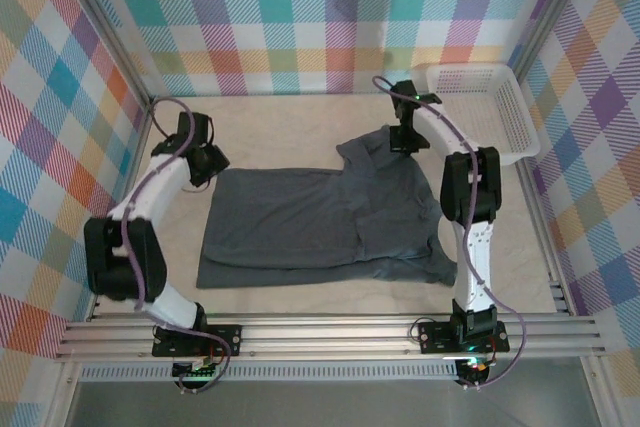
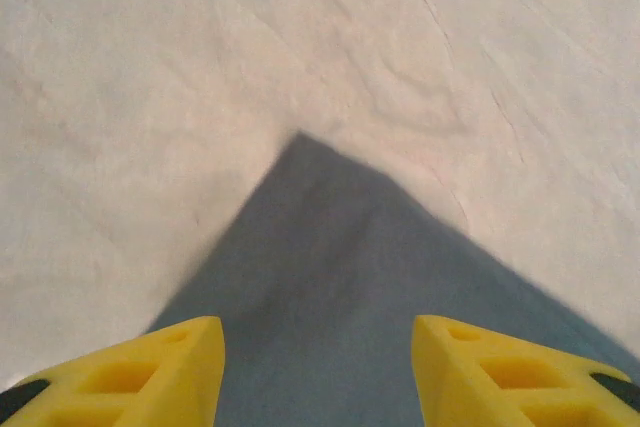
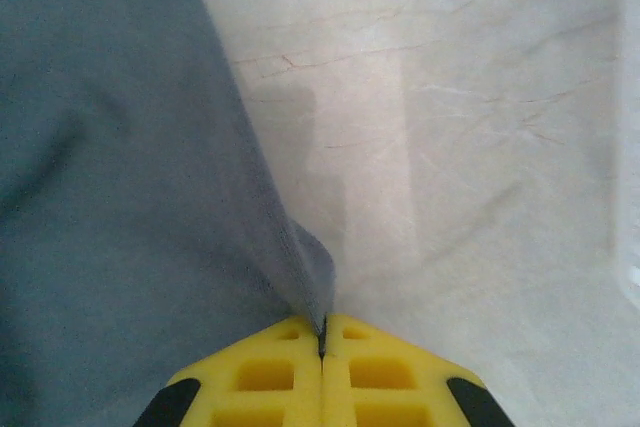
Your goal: Fold the inside-out t-shirt
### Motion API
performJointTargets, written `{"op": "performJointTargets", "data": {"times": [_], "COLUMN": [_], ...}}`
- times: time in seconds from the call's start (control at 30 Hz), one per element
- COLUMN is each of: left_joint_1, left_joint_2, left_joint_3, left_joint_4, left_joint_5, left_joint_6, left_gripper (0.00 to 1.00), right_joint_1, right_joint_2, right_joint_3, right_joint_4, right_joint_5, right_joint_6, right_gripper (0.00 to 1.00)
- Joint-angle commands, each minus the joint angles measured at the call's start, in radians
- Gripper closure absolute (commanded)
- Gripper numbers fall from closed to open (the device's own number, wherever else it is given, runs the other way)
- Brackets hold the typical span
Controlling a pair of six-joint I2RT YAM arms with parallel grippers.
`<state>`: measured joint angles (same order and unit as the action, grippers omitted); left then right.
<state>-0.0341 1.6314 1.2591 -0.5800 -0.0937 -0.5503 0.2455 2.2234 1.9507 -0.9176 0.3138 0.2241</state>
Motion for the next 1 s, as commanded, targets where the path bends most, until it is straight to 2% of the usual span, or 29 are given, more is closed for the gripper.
{"op": "performJointTargets", "data": {"times": [0.0,0.2,0.33,0.5,0.73,0.97], "left_joint_1": [0.032,0.066,0.068,0.067,0.062,0.064], "left_joint_2": [0.162,0.442,0.541,0.527,0.542,0.398], "left_joint_3": [0.147,0.374,0.458,0.397,0.375,0.294], "left_joint_4": [-0.076,-0.11,-0.177,-0.192,-0.199,-0.16], "left_joint_5": [0.07,0.157,0.19,0.113,0.214,0.136], "left_joint_6": [0.047,0.057,0.077,0.077,0.122,0.137], "left_gripper": [0.47,0.47,0.51,0.53,0.6,0.55], "right_joint_1": [0.0,0.0,0.0,0.0,0.0,0.0], "right_joint_2": [-0.079,-0.09,-0.087,-0.087,-0.076,-0.084], "right_joint_3": [-0.05,-0.085,-0.085,-0.091,-0.076,-0.086], "right_joint_4": [0.03,0.045,0.039,0.04,0.031,0.029], "right_joint_5": [-0.001,-0.056,-0.055,-0.057,-0.06,-0.056], "right_joint_6": [0.021,0.045,0.042,0.041,0.045,0.045], "right_gripper": [1.0,1.0,1.0,1.0,1.0,1.0]}}
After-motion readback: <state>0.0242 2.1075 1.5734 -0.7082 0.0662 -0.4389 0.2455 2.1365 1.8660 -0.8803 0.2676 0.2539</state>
